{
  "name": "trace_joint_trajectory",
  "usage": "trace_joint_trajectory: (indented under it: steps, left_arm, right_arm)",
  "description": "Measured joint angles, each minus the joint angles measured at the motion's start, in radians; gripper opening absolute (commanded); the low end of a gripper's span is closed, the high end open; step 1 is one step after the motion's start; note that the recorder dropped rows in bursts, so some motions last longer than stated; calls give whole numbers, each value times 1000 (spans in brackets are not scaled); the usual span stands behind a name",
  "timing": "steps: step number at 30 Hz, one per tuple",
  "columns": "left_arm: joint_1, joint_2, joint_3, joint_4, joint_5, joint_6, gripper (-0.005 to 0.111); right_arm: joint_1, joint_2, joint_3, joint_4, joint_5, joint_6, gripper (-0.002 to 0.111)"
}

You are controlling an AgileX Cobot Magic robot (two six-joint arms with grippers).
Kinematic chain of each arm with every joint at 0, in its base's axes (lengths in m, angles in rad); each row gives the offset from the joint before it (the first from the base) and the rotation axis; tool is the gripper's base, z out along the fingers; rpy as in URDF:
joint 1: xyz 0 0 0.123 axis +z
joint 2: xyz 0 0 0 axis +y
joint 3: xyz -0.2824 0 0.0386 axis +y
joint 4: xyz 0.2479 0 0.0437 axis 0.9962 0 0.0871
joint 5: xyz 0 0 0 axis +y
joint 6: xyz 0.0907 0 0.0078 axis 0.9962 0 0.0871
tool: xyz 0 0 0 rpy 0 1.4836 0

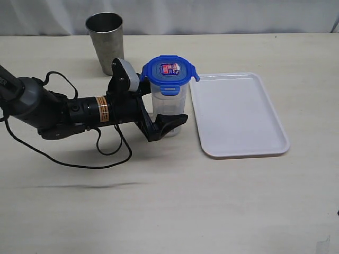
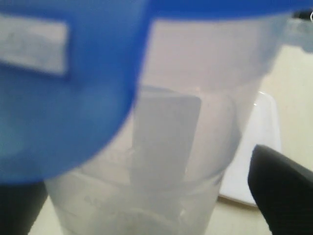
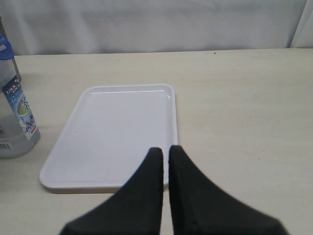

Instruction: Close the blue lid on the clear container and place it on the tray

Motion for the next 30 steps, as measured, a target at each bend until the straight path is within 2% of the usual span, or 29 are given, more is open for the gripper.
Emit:
trace_joint_trajectory:
  steps: [12, 17, 30]
  left_arm:
    - [0, 0, 0, 0, -2, 0, 103]
    - [0, 0, 0, 0, -65, 0, 103]
    - [0, 0, 0, -11, -61, -2, 102]
  right_arm:
    - [0, 0, 0, 0, 0, 0, 4]
    - [0, 0, 0, 0, 0, 0, 4]
    - [0, 0, 0, 0, 0, 0, 4]
